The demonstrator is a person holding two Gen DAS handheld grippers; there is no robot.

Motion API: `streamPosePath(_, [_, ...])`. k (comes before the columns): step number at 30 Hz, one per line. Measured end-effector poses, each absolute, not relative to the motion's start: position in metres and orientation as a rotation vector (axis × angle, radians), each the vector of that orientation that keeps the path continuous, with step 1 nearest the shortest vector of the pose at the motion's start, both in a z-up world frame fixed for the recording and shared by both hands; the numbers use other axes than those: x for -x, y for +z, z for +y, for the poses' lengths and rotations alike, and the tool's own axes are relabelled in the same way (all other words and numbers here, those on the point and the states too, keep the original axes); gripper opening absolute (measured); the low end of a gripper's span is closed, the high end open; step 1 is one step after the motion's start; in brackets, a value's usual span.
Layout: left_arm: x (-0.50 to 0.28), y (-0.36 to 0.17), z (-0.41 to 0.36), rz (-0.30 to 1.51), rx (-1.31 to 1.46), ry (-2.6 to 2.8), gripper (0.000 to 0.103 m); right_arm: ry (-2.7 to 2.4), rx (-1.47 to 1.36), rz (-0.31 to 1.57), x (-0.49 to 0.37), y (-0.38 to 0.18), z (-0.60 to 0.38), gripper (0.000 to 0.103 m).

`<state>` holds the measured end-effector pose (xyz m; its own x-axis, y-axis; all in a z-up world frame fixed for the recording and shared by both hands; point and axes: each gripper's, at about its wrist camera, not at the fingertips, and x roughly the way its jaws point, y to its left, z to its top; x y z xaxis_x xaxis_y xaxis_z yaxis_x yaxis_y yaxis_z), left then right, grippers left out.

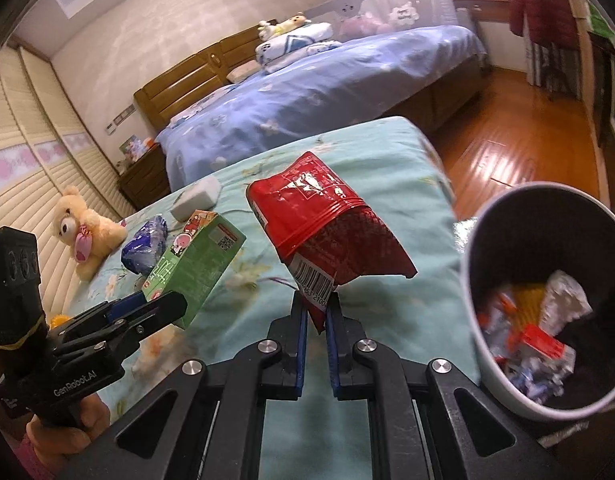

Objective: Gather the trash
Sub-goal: 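Carry the green carton and red chip bag with both tools over the bin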

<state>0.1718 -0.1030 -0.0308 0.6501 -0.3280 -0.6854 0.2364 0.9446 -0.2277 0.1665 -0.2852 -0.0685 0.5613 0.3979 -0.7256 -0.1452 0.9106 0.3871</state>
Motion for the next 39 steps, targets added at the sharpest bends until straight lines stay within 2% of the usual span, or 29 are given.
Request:
streamPosePath(20, [-0.173, -0.031, -0.183, 0.812, 0.05, -0.456, 0.05, 0.136, -0.393, 0.907, -0.127, -0.074, -0.383, 0.008])
streamPosePath(39, [-0.192, -0.032, -0.239, 0.806, -0.018, -0.52, 0.05, 0.074, -0.436, 0.917, -0.132, -0.08, -0.423, 0.008])
